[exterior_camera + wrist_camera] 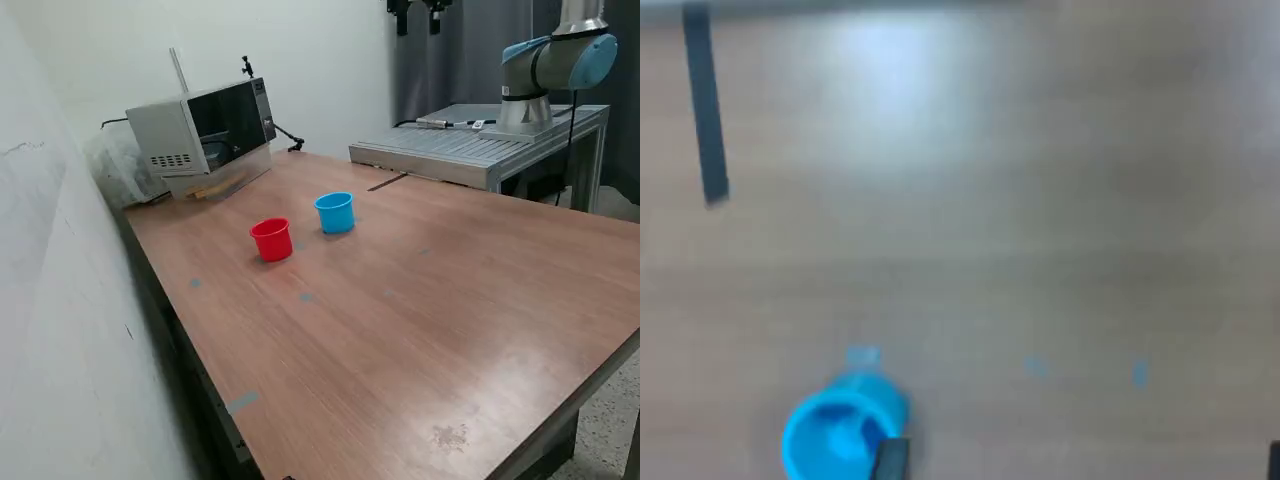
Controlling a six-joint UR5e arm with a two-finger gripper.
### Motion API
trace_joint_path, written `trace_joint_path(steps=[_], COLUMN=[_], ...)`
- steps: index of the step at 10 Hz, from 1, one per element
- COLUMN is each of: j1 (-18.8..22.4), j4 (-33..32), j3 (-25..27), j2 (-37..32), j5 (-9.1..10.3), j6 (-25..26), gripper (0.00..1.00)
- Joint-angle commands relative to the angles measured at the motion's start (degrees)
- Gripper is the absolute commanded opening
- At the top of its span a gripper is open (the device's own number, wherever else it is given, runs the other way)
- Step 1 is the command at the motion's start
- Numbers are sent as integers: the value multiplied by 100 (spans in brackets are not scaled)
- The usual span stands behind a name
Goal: Place red objects in the red bin, and blue objects in the blue bin.
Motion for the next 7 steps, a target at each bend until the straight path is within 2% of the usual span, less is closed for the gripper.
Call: trace_joint_path(steps=[1, 3, 7], j1=[213, 187, 204], j4=[880, 2518, 2659], j3=[337, 322, 330], j2=[-738, -714, -723], j5=[32, 32, 14], j6=[174, 148, 130], gripper=[100, 100, 100])
